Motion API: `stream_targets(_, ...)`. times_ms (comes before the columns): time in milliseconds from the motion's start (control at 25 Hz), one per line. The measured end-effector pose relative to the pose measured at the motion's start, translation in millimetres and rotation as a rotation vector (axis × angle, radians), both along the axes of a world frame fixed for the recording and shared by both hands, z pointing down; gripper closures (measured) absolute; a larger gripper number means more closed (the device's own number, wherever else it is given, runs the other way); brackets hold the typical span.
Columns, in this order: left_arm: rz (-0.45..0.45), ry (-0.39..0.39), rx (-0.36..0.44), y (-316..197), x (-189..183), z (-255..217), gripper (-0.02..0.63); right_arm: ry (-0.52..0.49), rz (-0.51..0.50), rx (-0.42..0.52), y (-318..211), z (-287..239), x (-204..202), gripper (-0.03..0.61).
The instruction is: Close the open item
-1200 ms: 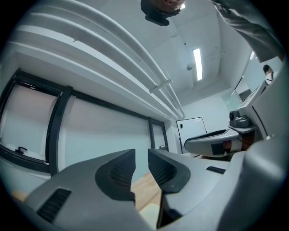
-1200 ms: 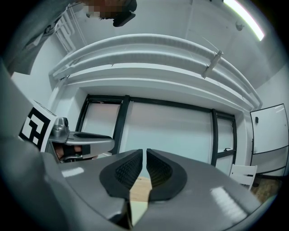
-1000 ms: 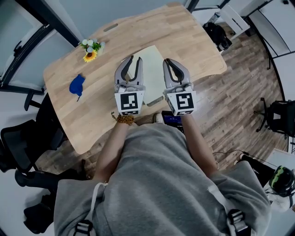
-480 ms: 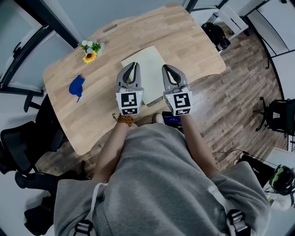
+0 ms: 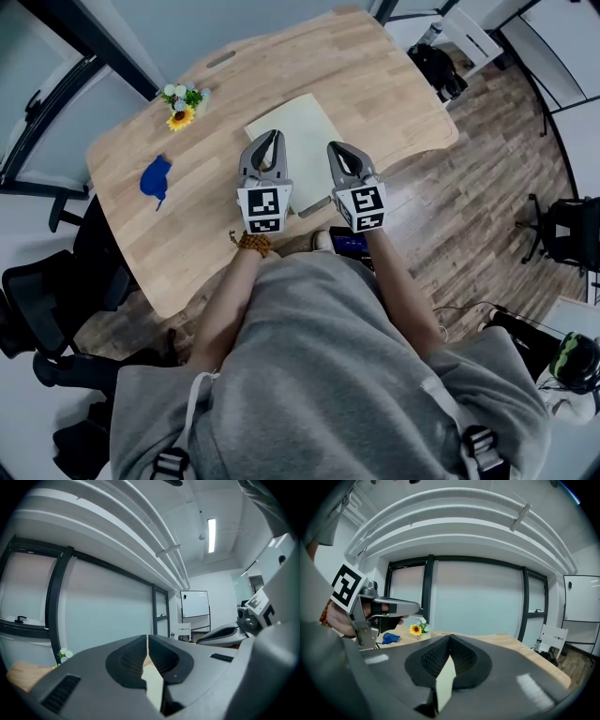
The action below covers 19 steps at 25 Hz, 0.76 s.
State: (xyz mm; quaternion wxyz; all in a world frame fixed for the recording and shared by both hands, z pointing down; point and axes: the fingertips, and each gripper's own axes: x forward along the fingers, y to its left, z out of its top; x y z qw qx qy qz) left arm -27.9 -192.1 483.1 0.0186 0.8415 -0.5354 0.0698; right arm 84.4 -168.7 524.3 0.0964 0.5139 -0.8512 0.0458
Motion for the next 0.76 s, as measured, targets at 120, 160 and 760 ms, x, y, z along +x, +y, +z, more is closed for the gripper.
stream_targets(120,0.005,-0.012,-0.019,0,2,9,0.594,-0.032,0.023,-0.047,0,17,9,0.568)
stream_targets(160,0.006,-0.016,-0.026,0,2,12,0.594,-0.04,0.03,-0.059,0,22,11,0.566)
stream_targets(760,0.024,-0.047,-0.095,-1,12,43,0.594,-0.006,0.044,-0.222,8,99,38,0.568)
